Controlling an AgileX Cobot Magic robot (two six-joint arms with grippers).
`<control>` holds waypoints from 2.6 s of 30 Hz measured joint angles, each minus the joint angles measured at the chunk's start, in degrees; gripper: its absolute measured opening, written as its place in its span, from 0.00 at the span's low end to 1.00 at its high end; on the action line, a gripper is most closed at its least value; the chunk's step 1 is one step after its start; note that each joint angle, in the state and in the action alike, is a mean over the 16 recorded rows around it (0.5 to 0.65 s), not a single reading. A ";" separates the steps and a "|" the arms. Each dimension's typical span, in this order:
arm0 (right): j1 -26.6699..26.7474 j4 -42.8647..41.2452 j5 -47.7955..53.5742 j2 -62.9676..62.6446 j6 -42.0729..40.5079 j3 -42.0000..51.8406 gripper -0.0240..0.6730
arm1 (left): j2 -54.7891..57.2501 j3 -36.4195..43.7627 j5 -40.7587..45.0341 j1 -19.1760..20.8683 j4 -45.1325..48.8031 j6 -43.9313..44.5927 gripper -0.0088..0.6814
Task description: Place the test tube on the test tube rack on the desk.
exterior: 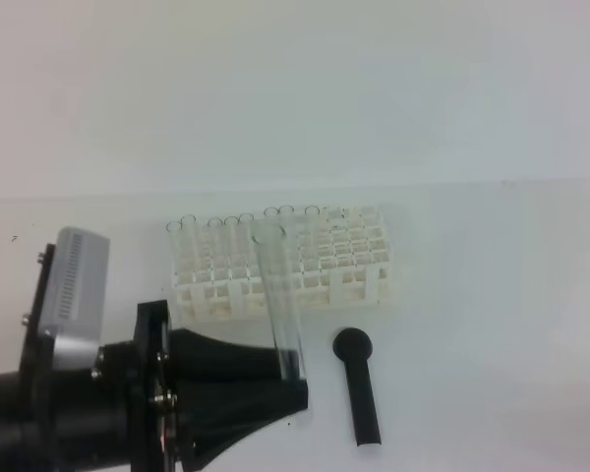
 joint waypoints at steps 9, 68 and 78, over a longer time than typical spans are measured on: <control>0.11 3.69 12.57 1.96 -14.22 -9.78 0.03 | -0.01 2.00 -0.09 0.02 1.15 1.44 0.17; 40.00 60.60 39.70 67.55 -81.85 -46.15 0.53 | -0.01 2.08 0.05 -9.10 -1.51 -4.42 0.17; 43.69 61.42 39.38 74.62 -82.13 -51.78 0.27 | -0.14 2.08 -2.48 -9.14 -1.70 -11.14 0.20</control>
